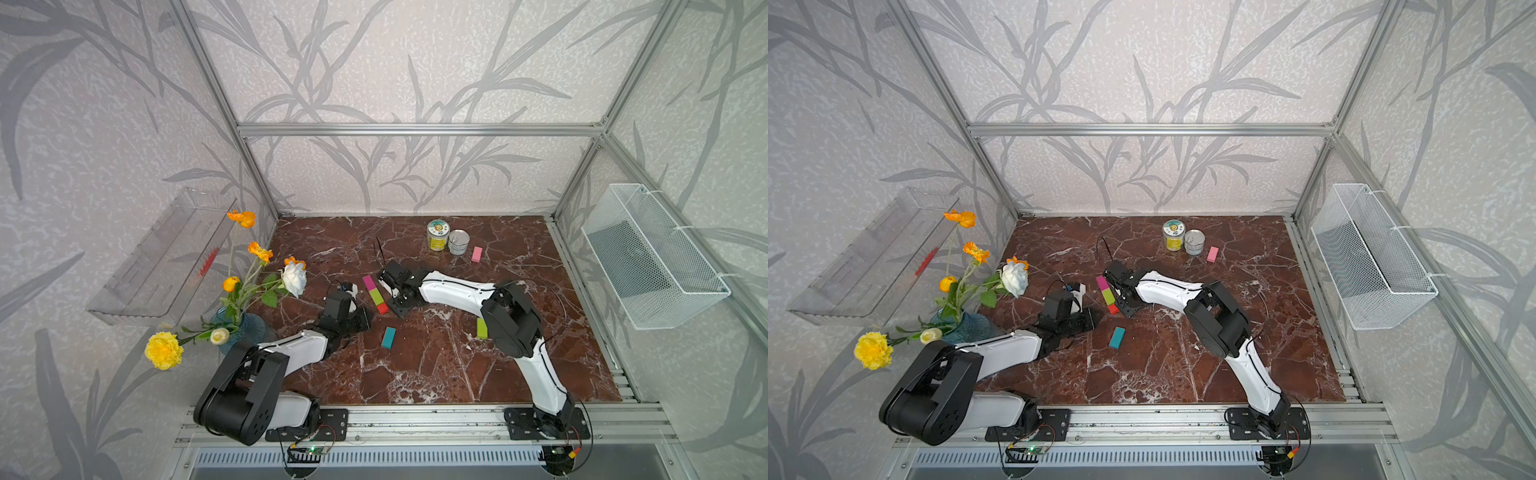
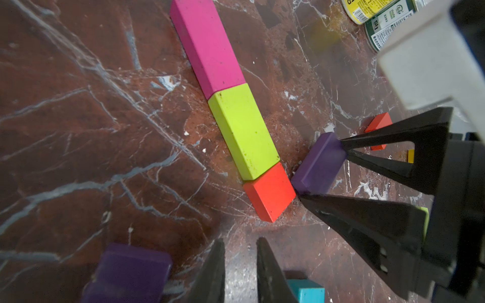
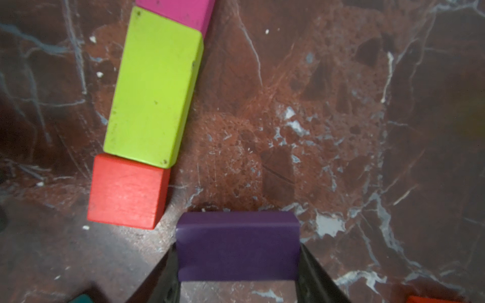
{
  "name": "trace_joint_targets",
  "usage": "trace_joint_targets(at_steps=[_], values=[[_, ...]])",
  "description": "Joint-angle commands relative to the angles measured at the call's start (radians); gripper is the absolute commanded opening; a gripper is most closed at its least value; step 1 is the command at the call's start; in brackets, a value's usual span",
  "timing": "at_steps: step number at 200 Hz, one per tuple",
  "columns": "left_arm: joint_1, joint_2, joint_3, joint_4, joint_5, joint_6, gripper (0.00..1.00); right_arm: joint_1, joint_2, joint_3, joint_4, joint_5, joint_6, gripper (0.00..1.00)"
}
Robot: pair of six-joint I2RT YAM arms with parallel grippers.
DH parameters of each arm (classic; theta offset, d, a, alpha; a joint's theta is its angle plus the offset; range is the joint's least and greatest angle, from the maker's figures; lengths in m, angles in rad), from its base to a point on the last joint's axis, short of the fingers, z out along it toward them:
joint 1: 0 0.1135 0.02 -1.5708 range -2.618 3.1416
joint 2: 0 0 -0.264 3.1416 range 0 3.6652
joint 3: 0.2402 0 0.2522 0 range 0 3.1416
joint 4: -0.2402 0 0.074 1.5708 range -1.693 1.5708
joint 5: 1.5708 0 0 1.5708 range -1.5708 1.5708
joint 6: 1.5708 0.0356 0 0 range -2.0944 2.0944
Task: Assemble the letter v with building blocks
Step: Assemble the building block at the center of the board.
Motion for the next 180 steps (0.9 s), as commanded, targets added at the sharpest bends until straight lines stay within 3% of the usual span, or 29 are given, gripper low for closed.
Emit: trace_joint_targets(at_steps=[1,180], values=[[-0.002,0.011,0.025,0.018,0.012,-0.004,0.22,-0.009,0.018,0.023,-0.027,0.015,0.026,0.41],[-0.002,0.042,0.012,0.043,0.015,-0.012,0.22,-0.013,0.074,0.103,-0.064,-0.021,0.057,0.54]])
